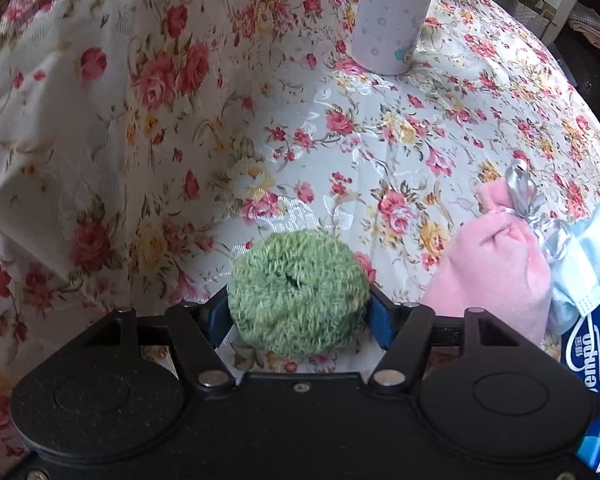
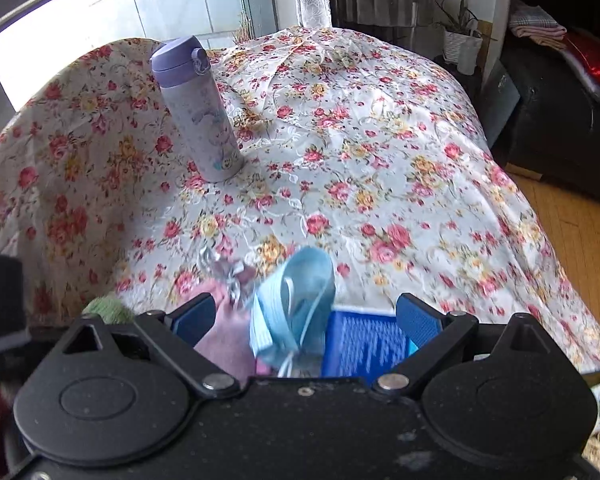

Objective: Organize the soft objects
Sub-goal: 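Grasp the light blue face mask with the right tool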

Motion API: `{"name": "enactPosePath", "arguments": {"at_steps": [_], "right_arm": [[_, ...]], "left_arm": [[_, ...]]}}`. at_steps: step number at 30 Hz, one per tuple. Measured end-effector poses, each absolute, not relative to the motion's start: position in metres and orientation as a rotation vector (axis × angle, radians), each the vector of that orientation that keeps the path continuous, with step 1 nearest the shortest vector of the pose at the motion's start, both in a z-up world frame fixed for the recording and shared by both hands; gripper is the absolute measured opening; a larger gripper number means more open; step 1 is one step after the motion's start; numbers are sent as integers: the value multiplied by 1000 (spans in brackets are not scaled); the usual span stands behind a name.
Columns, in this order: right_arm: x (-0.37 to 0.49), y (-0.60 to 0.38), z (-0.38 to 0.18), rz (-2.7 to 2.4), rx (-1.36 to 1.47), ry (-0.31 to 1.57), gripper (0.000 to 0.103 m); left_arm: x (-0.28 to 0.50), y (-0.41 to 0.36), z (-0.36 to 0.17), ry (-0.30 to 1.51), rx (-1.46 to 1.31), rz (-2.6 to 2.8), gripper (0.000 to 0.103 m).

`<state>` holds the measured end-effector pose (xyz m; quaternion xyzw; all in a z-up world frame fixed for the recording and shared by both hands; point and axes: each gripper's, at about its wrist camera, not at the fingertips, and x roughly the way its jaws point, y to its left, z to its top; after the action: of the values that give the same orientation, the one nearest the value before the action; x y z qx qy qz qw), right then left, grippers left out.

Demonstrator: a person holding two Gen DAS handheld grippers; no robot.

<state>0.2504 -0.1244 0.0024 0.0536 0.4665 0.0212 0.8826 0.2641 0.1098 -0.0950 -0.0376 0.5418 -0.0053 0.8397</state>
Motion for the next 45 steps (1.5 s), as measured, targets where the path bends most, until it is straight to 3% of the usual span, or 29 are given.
{"name": "enactPosePath", "arguments": {"at_steps": [7,10,13,18,21,33,34,35,38,39,41,45], "right_arm": [[273,-114,-8,53,109,989,96],[282,-112,-18,61,119,1023,87],[286,-111,-27,61,132,1057,74],[288,-111,-34,75,138,1092,32],[286,-114,-29,79,151,1081,29],[267,-126,15,87,199,991,30],[266,-127,15,82,191,986,35],[266,-127,15,68,181,983,47],[274,-128,8,54,173,994,59],[279,-128,3,64,189,1012,73],[290,-129,-8,72,241,1046,87],[310,-138,-29,22,308,1075,88]], "left_arm": [[265,112,-97,1142,-109,-18,69],[266,113,-97,1140,-116,-13,69],[265,113,-97,1131,-111,-4,61],[264,116,-96,1105,-139,-5,57],[264,120,-97,1101,-171,-1,57],[264,118,-98,1096,-147,12,57],[264,117,-98,1098,-144,14,57],[263,117,-97,1098,-143,13,57],[264,117,-98,1102,-135,19,57],[264,117,-98,1104,-134,20,57],[264,117,-98,1103,-135,19,57],[264,117,-98,1102,-133,17,58]]}}
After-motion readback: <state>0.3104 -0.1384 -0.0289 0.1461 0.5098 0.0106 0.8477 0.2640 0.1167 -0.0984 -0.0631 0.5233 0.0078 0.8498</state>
